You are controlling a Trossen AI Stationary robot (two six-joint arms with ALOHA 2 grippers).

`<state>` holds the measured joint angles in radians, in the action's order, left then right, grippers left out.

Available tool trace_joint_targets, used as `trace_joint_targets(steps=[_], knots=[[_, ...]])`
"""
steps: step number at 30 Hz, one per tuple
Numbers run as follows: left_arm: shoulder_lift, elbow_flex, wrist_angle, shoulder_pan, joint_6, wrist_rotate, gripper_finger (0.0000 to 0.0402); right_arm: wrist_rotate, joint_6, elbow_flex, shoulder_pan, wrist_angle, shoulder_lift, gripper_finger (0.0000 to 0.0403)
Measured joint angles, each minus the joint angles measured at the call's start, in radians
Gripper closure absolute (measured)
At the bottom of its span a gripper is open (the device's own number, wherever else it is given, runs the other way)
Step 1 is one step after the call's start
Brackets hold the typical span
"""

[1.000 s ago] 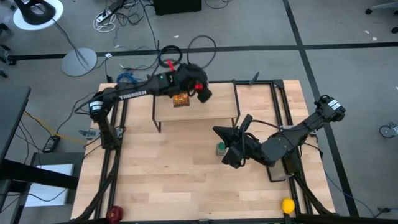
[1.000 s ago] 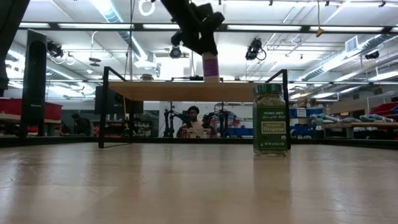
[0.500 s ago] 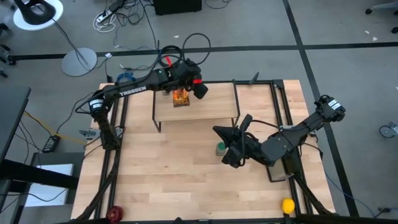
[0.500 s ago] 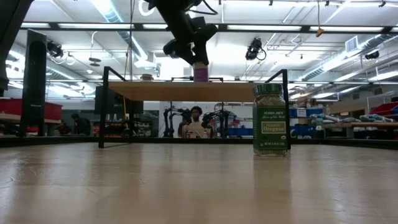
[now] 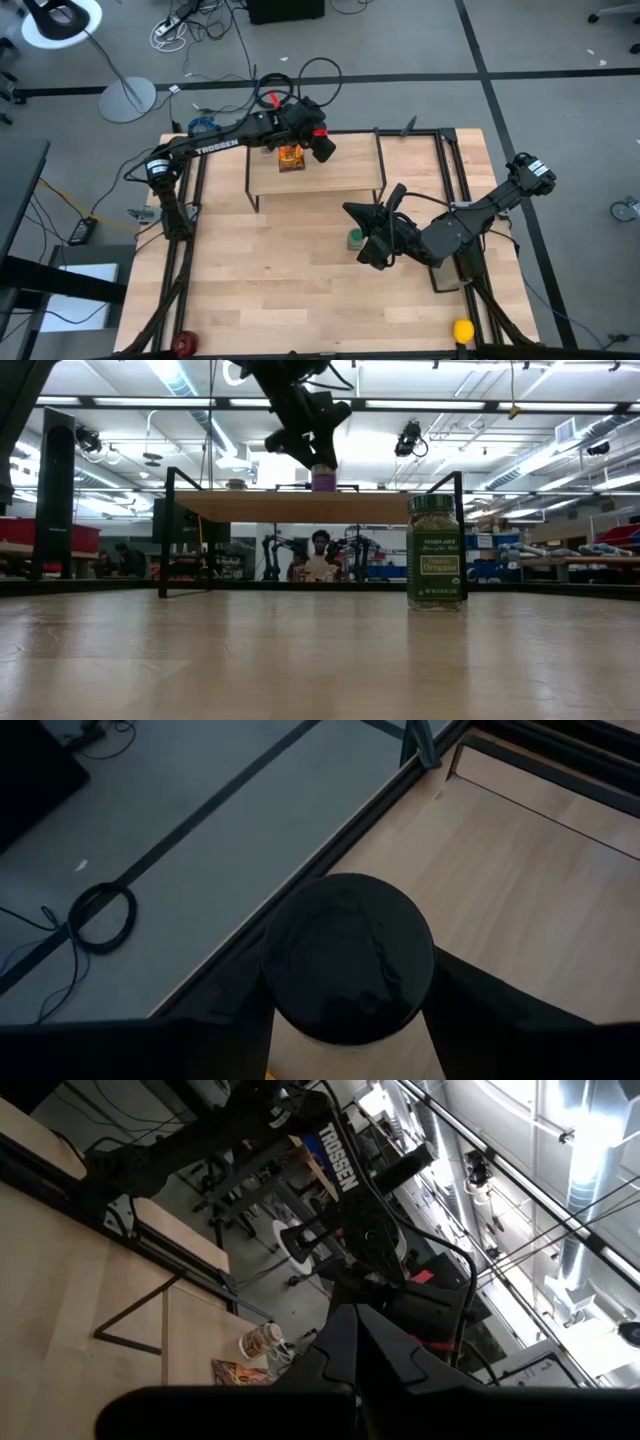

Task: Shelf spices
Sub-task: Put the purple seasoning bottle on the shelf, then put the green seasoning bottle on the shelf

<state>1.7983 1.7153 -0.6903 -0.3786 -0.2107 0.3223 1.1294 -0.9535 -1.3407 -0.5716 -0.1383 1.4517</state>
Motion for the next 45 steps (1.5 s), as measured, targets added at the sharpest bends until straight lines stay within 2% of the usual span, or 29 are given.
trace_joint_targets(steps=[13, 24, 31, 38, 42, 45], knots=[[-0.004, -0.003, 0.024, 0.042, 0.053, -0.030, 0.0132, 0.000, 0.000, 0.000, -0.001, 0.002, 0.000, 0.0402], [-0.006, -0.003, 0.051, 0.059, 0.107, -0.009, 0.0123, 0.000, 0.000, 0.000, -0.001, 0.002, 0.000, 0.0402], [-0.027, 0.002, 0.080, 0.061, 0.138, -0.021, 0.0099, 0.000, 0.000, 0.000, -0.001, 0.004, 0.000, 0.0402], [-0.038, 0.147, -0.009, 0.092, 0.189, -0.004, 0.0092, 0.011, 0.001, 0.000, -0.001, 0.013, 0.000, 0.0402], [-0.111, 0.228, -0.045, 0.119, 0.257, 0.026, 0.0105, 0.095, 0.007, 0.000, -0.001, 0.047, 0.000, 0.0402], [-0.209, 0.234, -0.047, 0.143, 0.290, 0.029, 0.0118, 0.152, 0.014, 0.000, -0.001, 0.083, -0.001, 0.0402]])
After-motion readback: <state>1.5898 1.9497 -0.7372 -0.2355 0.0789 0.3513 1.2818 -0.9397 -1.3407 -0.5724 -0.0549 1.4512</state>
